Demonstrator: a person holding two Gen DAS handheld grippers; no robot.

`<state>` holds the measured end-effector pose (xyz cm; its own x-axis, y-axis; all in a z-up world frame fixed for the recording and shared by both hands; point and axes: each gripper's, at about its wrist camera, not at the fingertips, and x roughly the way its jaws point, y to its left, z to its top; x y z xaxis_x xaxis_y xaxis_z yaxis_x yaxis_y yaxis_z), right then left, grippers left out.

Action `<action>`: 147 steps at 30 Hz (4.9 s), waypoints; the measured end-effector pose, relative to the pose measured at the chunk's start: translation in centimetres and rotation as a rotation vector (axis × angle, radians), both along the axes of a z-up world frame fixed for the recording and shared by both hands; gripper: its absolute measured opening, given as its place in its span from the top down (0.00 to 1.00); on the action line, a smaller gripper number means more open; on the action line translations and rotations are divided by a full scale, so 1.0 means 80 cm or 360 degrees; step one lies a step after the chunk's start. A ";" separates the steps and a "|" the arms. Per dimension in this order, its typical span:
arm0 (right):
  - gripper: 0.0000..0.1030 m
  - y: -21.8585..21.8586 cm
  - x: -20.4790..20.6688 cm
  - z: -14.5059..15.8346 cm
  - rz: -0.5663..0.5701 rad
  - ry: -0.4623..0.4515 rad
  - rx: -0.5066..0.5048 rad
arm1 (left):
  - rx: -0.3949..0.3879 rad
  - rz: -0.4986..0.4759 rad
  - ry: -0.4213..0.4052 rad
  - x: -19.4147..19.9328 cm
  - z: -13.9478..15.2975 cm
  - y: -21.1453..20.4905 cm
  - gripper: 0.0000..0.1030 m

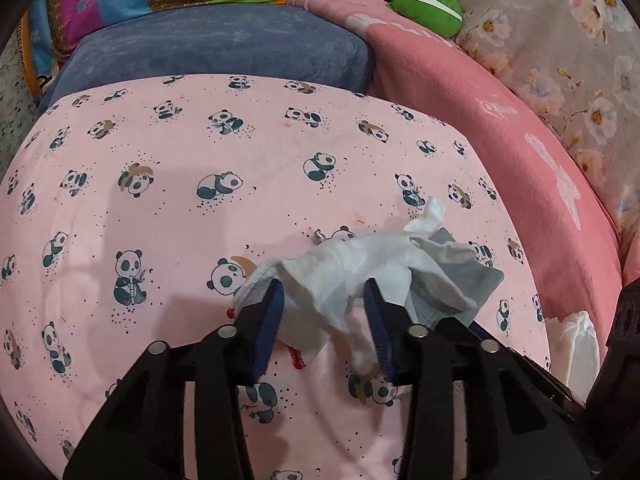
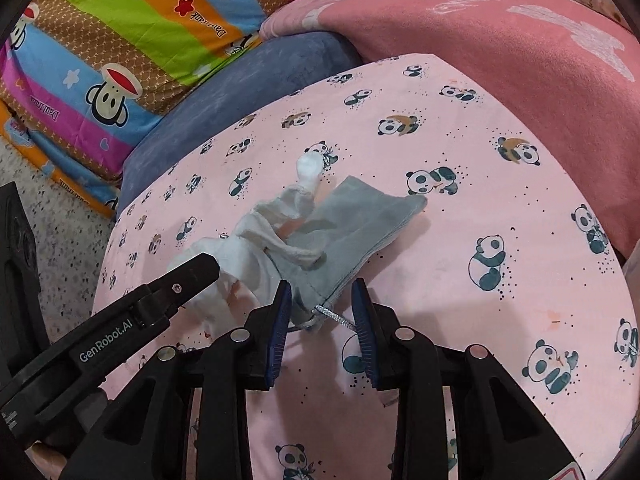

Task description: Organize soft objects

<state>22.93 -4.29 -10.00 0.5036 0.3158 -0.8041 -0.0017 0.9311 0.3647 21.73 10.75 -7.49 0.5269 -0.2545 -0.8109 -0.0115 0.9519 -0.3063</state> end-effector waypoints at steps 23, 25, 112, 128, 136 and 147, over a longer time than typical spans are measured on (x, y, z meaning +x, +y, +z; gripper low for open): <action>0.89 -0.057 -0.100 0.065 -0.0108 -0.0197 0.0090 | -0.0024 -0.0146 -0.0068 -0.071 0.051 -0.039 0.95; 0.89 -0.063 -0.111 0.067 -0.0119 -0.0195 0.0101 | -0.0033 -0.0172 -0.0023 -0.074 0.044 -0.047 0.88; 0.89 -0.416 -0.295 0.137 -0.0833 -0.0504 0.0171 | 0.0291 -0.1022 -0.0274 -0.176 0.107 -0.415 0.84; 0.73 -0.395 -0.264 0.135 -0.0801 -0.0440 0.0076 | 0.0280 -0.0856 -0.0341 -0.160 0.117 -0.380 0.31; 0.68 -0.376 -0.269 0.142 -0.0750 -0.0356 -0.0033 | 0.0321 -0.0767 -0.0340 -0.168 0.115 -0.346 0.31; 0.41 -0.330 -0.297 0.138 -0.0691 -0.0296 -0.0265 | 0.0441 -0.0668 -0.0419 -0.194 0.116 -0.309 0.11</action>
<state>-0.82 -30.69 1.04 0.6997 -0.0798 -0.7100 0.3480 0.9060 0.2411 6.17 -13.96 1.82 0.6200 -0.2822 -0.7321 0.4284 0.9035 0.0145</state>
